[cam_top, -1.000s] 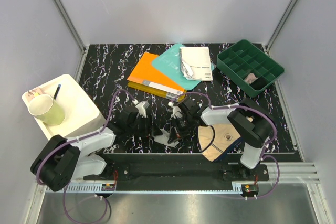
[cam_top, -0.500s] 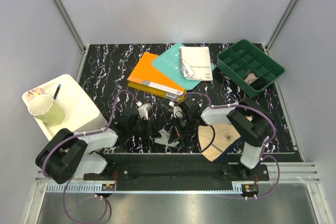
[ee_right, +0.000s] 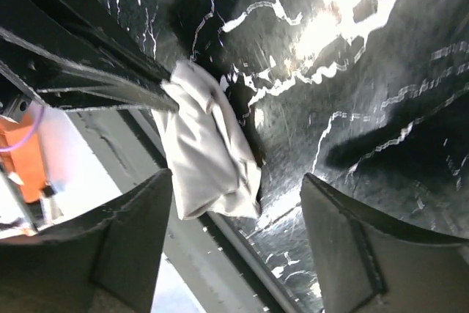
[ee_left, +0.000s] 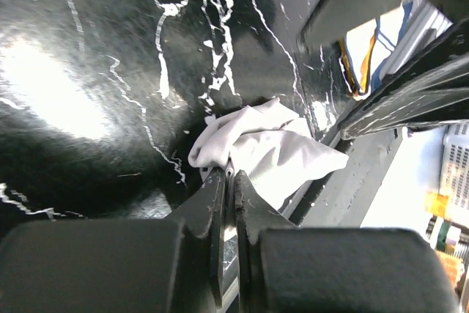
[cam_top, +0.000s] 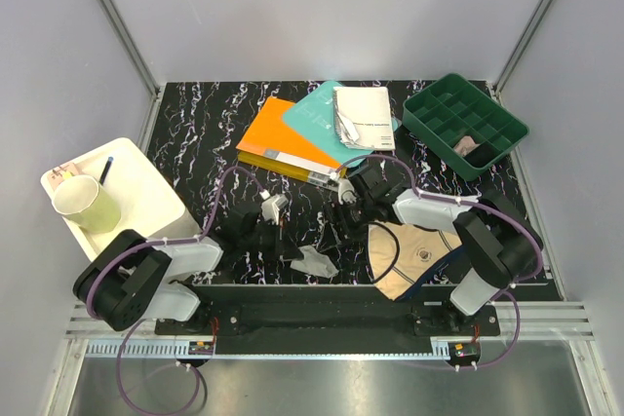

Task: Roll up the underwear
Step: Roll the underwear to the corner of the board, then pick up the underwear from the corner of the board.

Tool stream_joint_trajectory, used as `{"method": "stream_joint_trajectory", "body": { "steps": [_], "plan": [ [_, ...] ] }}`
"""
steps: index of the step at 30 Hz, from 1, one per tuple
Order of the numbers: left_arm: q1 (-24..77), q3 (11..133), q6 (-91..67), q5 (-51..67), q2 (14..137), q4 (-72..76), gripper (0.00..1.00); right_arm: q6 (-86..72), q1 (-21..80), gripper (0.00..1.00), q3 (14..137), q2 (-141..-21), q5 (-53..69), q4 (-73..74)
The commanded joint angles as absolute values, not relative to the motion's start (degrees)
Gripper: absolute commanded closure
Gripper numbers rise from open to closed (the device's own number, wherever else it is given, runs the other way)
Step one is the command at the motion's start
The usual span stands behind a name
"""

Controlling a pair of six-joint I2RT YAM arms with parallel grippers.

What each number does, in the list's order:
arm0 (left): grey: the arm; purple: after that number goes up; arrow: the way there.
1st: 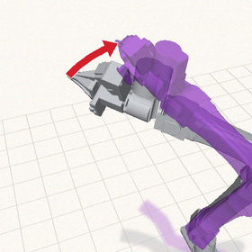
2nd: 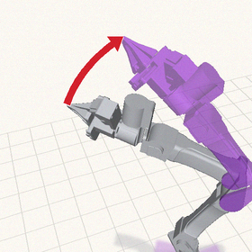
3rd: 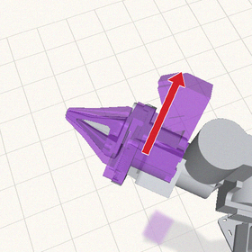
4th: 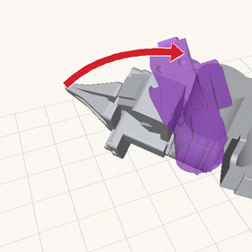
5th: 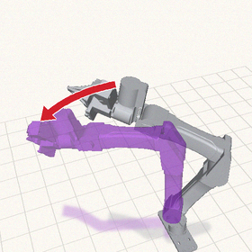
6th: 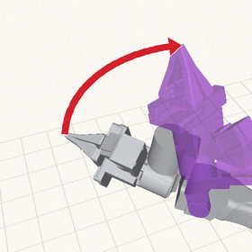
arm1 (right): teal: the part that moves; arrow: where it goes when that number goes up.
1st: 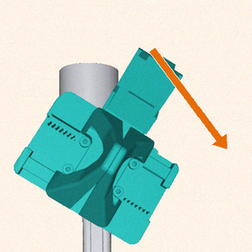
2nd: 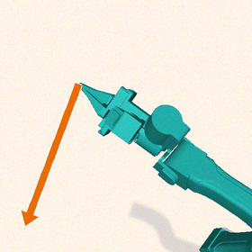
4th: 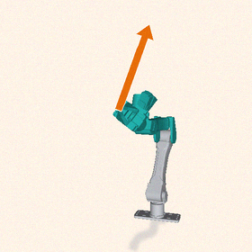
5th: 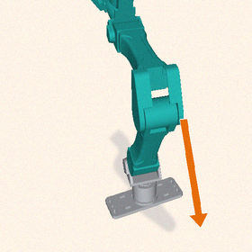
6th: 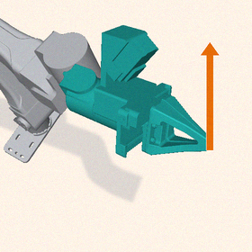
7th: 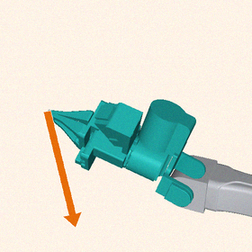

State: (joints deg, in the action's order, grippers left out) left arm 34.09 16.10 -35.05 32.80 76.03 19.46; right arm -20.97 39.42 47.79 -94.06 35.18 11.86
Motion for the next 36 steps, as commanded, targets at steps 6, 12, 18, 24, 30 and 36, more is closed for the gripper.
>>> {"method": "stream_joint_trajectory", "body": {
  "steps": [6, 12, 18, 24, 30, 36],
  "plan": [
    [35.33, 17.22, -33.22, 35.59, 77.43, 22.85, 1.0, -11.87, 39.55, 0.16, 49.49, -97.55, 37.96, 0.9],
    [35.51, 17.75, -33.31, 35.16, 77.61, 22.24, 1.0, -12.22, 39.72, 0.15, 47.03, -100.72, 43.06, -9.31],
    [35.51, 17.93, -33.75, 34.63, 77.96, 21.71, 1.0, -10.47, 43.5, 0.17, 45.53, -100.72, 44.3, -8.71],
    [35.51, 18.28, -33.84, 33.84, 78.4, 20.66, 1.0, -9.93, 47.81, 0.2, 45.44, -100.72, 41.31, -6.16],
    [35.51, 18.72, -34.19, 32.87, 78.57, 19.34, 1.0, -9.76, 49.65, 0.21, 44.56, -98.44, 37.53, -3.7],
    [35.51, 19.16, -34.28, 32.61, 78.66, 18.9, 1.0, -8.88, 51.06, 0.36, 44.74, -98.35, 34.81, -1.15]
  ]
}}
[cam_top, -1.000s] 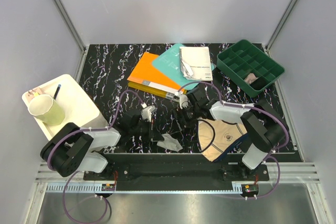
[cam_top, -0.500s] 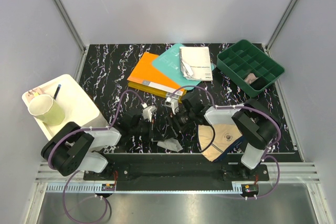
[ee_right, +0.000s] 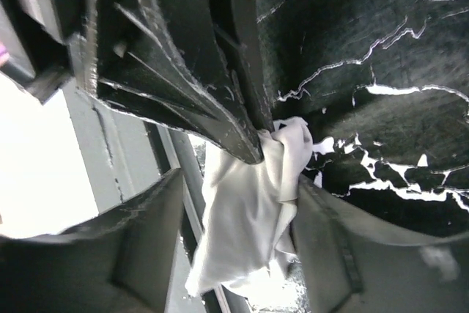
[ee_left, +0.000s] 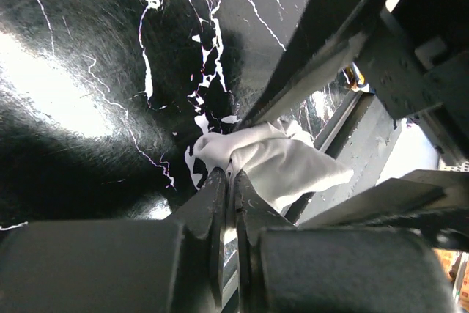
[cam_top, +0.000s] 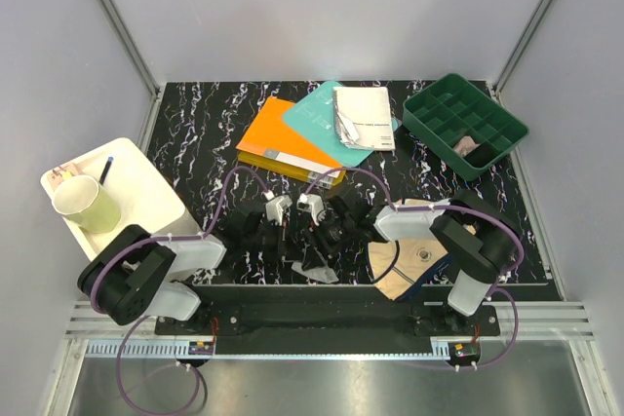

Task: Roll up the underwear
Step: Pick up the underwear from the corner of the board.

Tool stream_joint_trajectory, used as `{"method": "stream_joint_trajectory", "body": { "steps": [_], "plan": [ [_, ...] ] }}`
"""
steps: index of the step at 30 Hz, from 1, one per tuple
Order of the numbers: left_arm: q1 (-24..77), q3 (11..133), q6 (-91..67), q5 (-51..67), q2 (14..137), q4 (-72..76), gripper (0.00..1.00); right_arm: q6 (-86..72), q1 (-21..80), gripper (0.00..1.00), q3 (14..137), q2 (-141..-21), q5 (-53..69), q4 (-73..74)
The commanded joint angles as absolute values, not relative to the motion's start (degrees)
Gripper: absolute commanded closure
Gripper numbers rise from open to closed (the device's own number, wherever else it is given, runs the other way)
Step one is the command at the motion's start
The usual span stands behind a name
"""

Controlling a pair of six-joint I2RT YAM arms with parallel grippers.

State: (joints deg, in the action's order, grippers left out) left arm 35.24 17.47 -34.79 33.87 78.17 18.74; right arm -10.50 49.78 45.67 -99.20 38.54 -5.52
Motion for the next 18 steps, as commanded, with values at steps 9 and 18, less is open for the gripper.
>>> {"method": "stream_joint_trajectory", "body": {
  "steps": [9, 18],
  "plan": [
    [35.51, 19.69, -34.54, 32.43, 78.49, 18.54, 1.0, -8.7, 51.68, 0.74, 45.44, -98.44, 33.66, 1.56],
    [35.51, 20.47, -35.68, 28.31, 72.87, 14.95, 0.55, -11.25, 51.77, 1.0, 46.14, -98.88, 31.39, 2.81]
  ]
}}
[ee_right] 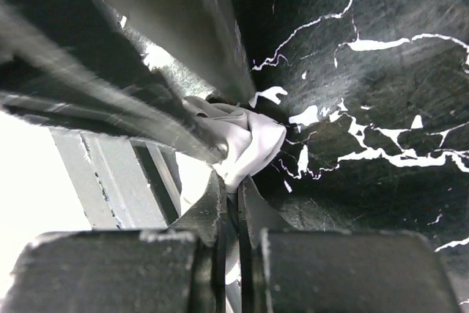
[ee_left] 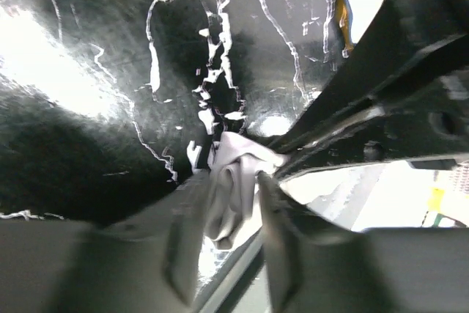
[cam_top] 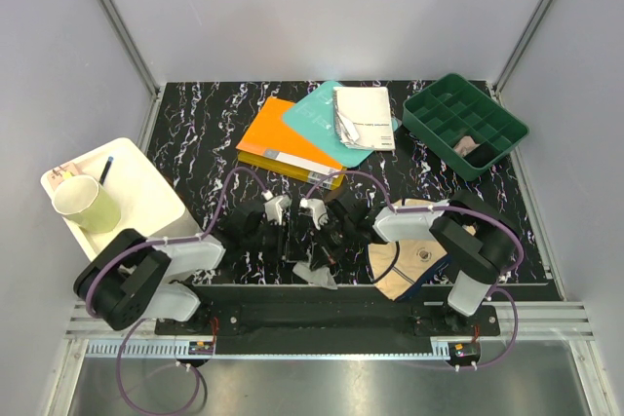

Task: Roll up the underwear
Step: Pick up the underwear from the corner of the board.

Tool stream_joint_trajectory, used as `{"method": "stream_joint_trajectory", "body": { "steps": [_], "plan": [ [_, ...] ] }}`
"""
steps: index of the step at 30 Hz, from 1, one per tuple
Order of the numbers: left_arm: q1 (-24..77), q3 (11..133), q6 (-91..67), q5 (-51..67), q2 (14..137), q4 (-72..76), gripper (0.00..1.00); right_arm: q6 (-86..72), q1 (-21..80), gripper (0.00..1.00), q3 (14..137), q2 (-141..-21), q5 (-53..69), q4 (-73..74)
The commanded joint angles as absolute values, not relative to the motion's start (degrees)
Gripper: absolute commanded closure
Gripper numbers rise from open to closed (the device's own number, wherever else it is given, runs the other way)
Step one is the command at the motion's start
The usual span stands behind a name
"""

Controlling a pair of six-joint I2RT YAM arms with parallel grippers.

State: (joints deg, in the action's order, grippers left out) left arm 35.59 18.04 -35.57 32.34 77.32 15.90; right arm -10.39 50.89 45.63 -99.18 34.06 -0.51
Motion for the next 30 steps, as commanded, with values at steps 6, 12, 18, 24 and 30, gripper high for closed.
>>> {"method": "stream_joint_trajectory", "body": {
  "steps": [6, 12, 18, 24, 30],
  "plan": [
    [35.33, 24.16, -35.6, 21.46, 61.63, 3.89, 0.31, -15.46, 49.58, 1.0, 46.05, -94.58, 26.98, 5.88],
    [33.23, 32.49, -35.68, 8.63, 53.27, -15.71, 0.16, -17.14, 42.98, 1.0, 48.06, -85.97, 23.39, 13.24],
    [28.92, 43.92, -30.34, 2.11, 51.68, -28.12, 0.02, -15.47, 38.15, 1.0, 55.7, -78.5, 14.34, 26.07],
    [26.63, 52.2, -23.22, -1.57, 54.31, -29.27, 0.01, -16.17, 28.76, 1.0, 65.72, -76.55, 2.82, 34.97],
    [24.35, 53.26, -20.92, -1.94, 56.95, -28.48, 0.01, -16.52, 14.18, 1.0, 76.45, -82.24, -1.22, 37.79]
  ]
}}
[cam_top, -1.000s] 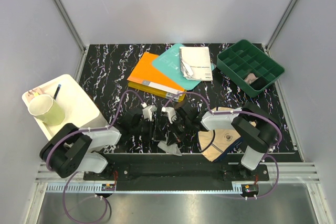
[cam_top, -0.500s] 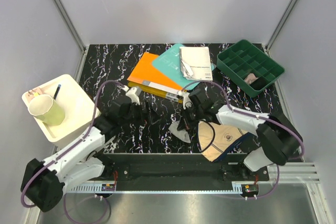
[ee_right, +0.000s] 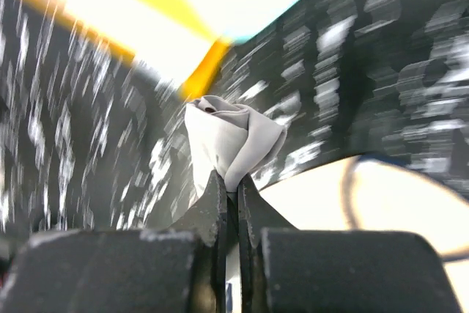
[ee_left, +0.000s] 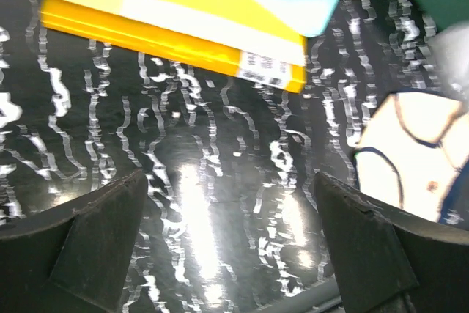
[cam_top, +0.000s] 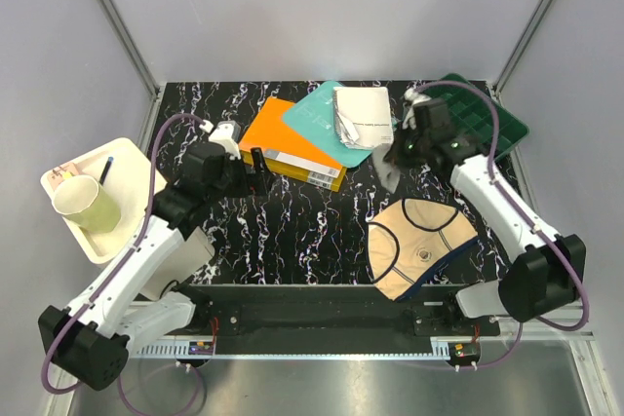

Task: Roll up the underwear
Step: Pick up the underwear from the corner of the board, then place the underwear in the storage box.

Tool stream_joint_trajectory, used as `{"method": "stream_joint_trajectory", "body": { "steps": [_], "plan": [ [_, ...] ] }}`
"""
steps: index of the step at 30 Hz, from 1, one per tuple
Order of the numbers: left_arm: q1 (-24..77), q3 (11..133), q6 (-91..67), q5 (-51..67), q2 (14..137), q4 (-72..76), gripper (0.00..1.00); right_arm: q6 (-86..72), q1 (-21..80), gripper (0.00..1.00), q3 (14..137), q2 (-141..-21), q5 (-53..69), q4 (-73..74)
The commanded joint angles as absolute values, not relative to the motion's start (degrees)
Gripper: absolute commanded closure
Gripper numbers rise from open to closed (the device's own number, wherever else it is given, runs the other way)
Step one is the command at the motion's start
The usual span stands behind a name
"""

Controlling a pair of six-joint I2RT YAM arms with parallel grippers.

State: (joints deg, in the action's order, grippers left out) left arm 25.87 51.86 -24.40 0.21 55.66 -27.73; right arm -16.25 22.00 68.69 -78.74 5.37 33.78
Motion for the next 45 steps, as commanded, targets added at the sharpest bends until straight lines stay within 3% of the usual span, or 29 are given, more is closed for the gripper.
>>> {"method": "stream_joint_trajectory", "body": {
  "steps": [1, 14, 24, 37, 45],
  "plan": [
    [23.65, 53.09, -20.92, -1.76, 56.61, -28.48, 0.01, -16.52, 12.76, 1.0, 78.03, -83.31, -1.75, 38.14],
    [23.64, 50.8, -21.27, -6.15, 54.49, -29.53, 0.01, -19.25, -4.39, 1.0, 103.51, -106.77, -7.03, 40.16],
    [24.34, 51.33, -19.95, -14.67, 56.51, -32.08, 0.01, -16.97, -13.96, 1.0, 112.76, -115.84, -9.67, 43.94],
    [26.01, 49.92, -16.36, -19.69, 58.62, -28.66, 0.01, -16.61, -16.7, 1.0, 127.43, -127.61, -12.75, 50.18],
    [24.87, 51.49, -11.16, -18.81, 60.46, -17.23, 0.01, -17.22, -18.19, 1.0, 129.37, -128.85, -10.99, 51.85]
  ]
}}
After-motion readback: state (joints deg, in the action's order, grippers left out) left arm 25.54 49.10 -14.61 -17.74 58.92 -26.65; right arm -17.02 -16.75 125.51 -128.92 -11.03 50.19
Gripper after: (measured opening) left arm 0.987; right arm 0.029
